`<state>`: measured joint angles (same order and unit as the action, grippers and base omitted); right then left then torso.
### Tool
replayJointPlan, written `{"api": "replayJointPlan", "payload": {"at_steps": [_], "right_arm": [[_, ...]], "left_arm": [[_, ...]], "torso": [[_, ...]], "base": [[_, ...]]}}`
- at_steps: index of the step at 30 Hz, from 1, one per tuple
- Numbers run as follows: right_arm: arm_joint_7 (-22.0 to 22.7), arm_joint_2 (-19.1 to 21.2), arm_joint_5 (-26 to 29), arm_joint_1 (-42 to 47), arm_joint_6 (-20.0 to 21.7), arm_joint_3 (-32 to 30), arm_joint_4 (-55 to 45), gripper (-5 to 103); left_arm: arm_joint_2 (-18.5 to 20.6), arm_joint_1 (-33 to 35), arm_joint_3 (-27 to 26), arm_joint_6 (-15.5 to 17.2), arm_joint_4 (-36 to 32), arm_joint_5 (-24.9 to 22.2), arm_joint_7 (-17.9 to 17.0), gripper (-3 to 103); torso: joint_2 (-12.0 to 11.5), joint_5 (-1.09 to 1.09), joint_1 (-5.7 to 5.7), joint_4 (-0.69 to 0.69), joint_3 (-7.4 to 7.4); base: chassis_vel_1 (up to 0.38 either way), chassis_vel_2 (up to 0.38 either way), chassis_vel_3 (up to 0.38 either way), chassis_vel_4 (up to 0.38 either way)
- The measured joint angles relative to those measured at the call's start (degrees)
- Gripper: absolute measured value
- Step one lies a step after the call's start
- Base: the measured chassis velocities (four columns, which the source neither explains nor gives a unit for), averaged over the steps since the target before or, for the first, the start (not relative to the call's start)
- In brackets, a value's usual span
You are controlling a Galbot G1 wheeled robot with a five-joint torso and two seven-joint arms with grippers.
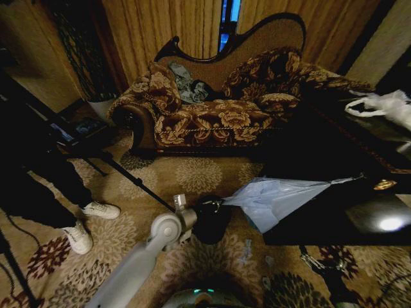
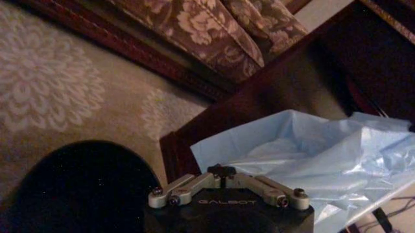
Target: Place a garbage bag over the trash bin.
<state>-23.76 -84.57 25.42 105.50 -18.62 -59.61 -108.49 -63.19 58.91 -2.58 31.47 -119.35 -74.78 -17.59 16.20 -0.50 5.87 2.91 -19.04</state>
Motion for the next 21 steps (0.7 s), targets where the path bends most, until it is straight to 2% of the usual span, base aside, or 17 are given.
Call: {"api": "replayJointPlan", "payload": {"at_steps": [8, 13, 18, 21], "right_arm": [[-0.1, 0.0, 0.0, 0.3, -0.3, 0.0, -0.2, 100], [-0.2, 0.2, 0.3, 0.5, -0.7, 0.0, -0.4, 100], [-0.2, 0.2, 0.7, 0.8, -1.1, -0.1, -0.6, 100], [-0.1, 0.0, 1.2, 1.2, -1.2, -0.1, -1.9, 100]], "left_arm": [[0.1, 2.2, -2.5, -0.6, -0.9, 2.6, 0.7, 0], [-0.1, 4.2, -3.2, -1.7, -1.4, 6.5, 1.4, 0], [-0.6, 5.0, -3.4, -2.1, -2.3, 7.7, 1.4, 0], [-0.9, 4.8, -3.4, -3.3, -2.4, 10.2, 1.6, 0]], "torso": [[0.0, 0.00, 0.00, 0.00, 0.00], [0.0, 0.00, 0.00, 0.00, 0.00], [0.0, 0.00, 0.00, 0.00, 0.00], [0.0, 0.01, 0.00, 0.00, 0.00]], "base": [[0.000, 0.000, 0.000, 0.000], [0.000, 0.000, 0.000, 0.000], [0.000, 0.000, 0.000, 0.000], [0.000, 0.000, 0.000, 0.000]]}}
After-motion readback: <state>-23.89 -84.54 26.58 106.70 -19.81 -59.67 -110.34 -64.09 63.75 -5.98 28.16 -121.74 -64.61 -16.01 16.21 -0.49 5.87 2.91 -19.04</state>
